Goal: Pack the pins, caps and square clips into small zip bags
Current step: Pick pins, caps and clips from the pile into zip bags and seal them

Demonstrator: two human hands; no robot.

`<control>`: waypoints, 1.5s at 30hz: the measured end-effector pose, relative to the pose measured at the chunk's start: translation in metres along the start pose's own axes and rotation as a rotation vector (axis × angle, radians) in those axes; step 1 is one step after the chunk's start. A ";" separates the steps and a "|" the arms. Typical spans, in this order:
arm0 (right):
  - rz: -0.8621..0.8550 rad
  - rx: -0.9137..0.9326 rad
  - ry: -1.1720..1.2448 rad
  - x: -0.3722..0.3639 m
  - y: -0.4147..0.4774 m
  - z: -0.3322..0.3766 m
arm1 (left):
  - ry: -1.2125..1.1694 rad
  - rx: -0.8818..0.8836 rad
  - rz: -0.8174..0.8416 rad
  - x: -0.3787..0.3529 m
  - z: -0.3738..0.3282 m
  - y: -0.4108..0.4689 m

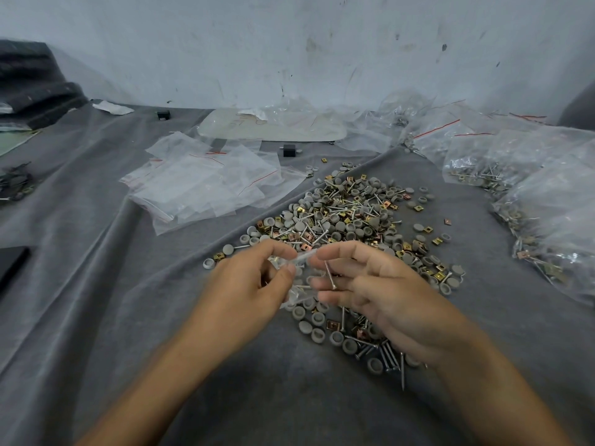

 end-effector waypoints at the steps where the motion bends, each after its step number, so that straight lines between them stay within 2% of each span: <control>1: 0.010 0.002 0.015 -0.003 0.000 0.000 | 0.002 0.000 0.001 0.000 0.000 0.000; 7: -0.062 -0.010 0.002 -0.006 0.001 -0.010 | -0.006 0.008 0.018 -0.003 -0.001 -0.001; 15: -0.287 0.168 -0.011 0.025 -0.002 0.015 | -0.040 0.009 -0.015 0.002 0.002 0.001; 17: -0.374 0.206 -0.115 0.045 -0.007 0.026 | -0.050 0.021 -0.031 0.005 0.006 0.002; 21: -0.526 0.236 -0.616 0.070 -0.013 0.043 | -0.039 0.027 -0.070 0.014 0.008 0.003; 27: -0.295 0.275 -1.220 0.024 0.002 0.025 | -0.041 0.043 -0.093 0.019 0.011 0.005; 33: -0.306 0.240 -1.547 0.015 0.015 0.014 | -0.045 0.034 -0.100 0.021 0.011 0.005; 36: -0.341 0.175 -1.630 0.020 0.019 0.017 | -0.052 0.039 -0.096 0.021 0.012 0.004; 45: -0.244 0.057 -1.661 0.023 0.019 0.009 | -0.024 0.039 -0.079 0.019 0.010 0.004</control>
Point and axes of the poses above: each hand's wrist, its own y-axis towards the middle knuckle, its own x-axis out of the back of the hand, z = x × y, the point moved 10 cm from there along y, towards the middle knuckle, and after that the axes turned 3 degrees about x, right-handed, at the moved point
